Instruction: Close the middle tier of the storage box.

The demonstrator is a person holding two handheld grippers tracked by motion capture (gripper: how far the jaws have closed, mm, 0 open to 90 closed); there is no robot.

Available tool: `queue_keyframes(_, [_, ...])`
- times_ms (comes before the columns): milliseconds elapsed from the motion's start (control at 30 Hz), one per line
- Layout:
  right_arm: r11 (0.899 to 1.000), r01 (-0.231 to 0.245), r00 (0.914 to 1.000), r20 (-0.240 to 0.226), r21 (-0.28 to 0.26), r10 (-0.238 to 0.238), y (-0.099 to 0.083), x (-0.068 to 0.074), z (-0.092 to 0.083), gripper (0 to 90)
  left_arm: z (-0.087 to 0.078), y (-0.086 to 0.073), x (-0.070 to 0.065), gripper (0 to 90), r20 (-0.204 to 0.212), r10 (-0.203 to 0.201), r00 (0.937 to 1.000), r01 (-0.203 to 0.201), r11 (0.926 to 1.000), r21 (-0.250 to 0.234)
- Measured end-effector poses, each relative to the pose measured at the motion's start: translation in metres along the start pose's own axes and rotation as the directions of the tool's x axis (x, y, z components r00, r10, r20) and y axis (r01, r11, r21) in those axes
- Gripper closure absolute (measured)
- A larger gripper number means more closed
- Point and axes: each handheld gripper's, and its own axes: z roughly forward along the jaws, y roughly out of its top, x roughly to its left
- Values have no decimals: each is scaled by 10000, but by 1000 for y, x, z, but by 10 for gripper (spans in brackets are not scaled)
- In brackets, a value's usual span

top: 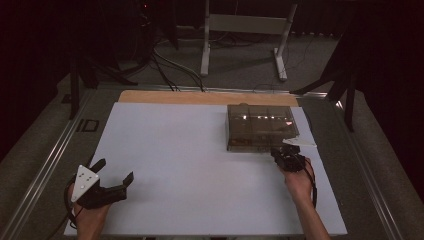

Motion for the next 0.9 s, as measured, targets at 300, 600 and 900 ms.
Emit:
queue_keyframes(300, [10000, -59, 10000, 51, 14, 59, 1, 0, 3, 900, 0, 0, 0, 12, -2, 0, 10000, 0, 10000, -18])
queue_keyframes(600, [10000, -80, 9999, 71, 19, 79, 2, 1, 4, 900, 0, 0, 0, 12, -5, -4, 10000, 4, 10000, -1])
queue_keyframes(900, [10000, -92, 9999, 108, 27, 92, 3, 2, 7, 900, 0, 0, 0, 12, 7, -18, 10000, 18, 10000, -7])
